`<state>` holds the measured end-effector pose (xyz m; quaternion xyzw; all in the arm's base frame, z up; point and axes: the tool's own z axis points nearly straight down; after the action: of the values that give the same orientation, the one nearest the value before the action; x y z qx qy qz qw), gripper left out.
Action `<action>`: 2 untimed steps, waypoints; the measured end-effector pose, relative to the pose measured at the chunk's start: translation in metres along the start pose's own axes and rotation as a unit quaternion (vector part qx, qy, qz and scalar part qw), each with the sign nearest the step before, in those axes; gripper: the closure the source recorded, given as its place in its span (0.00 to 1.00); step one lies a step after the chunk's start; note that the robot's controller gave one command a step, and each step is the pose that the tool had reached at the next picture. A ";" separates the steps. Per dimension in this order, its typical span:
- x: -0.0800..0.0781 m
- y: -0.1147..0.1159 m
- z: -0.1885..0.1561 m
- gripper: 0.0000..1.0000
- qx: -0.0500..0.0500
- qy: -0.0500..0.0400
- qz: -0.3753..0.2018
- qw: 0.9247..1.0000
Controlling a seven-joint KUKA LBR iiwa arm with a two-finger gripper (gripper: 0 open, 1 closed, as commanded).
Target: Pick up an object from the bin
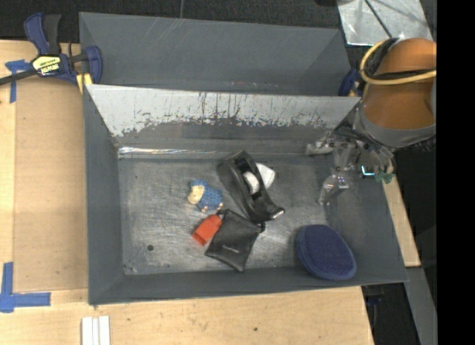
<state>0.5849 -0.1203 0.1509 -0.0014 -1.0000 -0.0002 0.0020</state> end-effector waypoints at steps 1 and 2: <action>0.067 0.025 0.009 0.00 0.000 -0.001 -0.068 0.998; 0.072 0.076 0.077 0.00 0.004 -0.008 -0.293 0.956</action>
Offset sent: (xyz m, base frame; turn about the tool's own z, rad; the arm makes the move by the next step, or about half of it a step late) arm -0.0655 0.0242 -0.0081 -0.1372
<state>0.5131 -0.0446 0.0742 0.2917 -0.9565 0.0037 -0.0063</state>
